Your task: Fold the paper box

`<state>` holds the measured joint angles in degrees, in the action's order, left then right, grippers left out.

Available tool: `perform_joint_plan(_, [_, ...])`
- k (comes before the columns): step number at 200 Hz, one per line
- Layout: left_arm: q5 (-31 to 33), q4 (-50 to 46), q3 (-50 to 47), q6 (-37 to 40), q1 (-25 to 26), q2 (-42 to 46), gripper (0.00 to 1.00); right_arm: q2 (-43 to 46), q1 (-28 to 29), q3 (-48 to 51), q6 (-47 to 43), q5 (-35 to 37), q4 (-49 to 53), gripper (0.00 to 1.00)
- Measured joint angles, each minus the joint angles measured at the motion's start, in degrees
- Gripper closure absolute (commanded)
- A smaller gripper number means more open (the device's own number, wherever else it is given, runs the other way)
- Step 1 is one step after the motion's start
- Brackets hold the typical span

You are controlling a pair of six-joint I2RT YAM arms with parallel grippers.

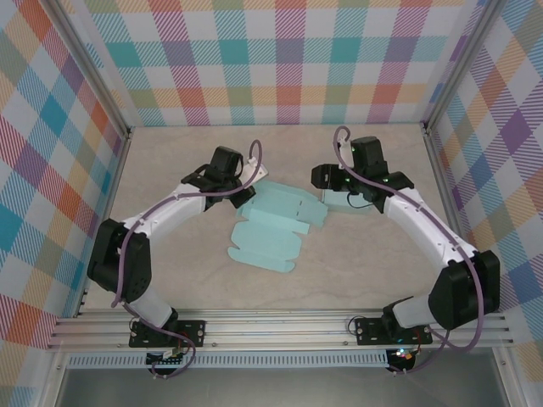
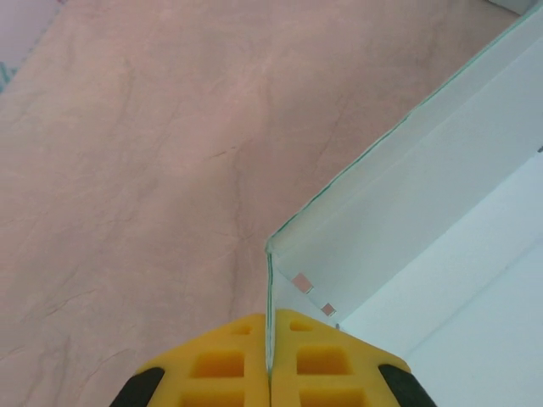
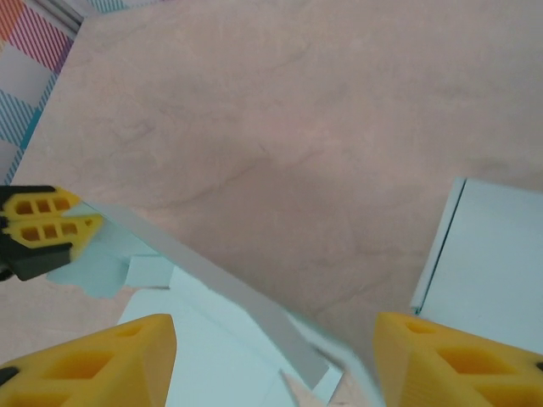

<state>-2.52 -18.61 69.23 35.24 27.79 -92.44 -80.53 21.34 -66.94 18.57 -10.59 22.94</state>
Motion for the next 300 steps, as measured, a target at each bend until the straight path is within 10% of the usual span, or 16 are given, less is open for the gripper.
perform_joint_plan(300, [10.8,2.7,-6.4,-13.4,6.8,3.0,1.00,-16.4,0.9,-3.4,9.8,-11.2,-1.1,0.46])
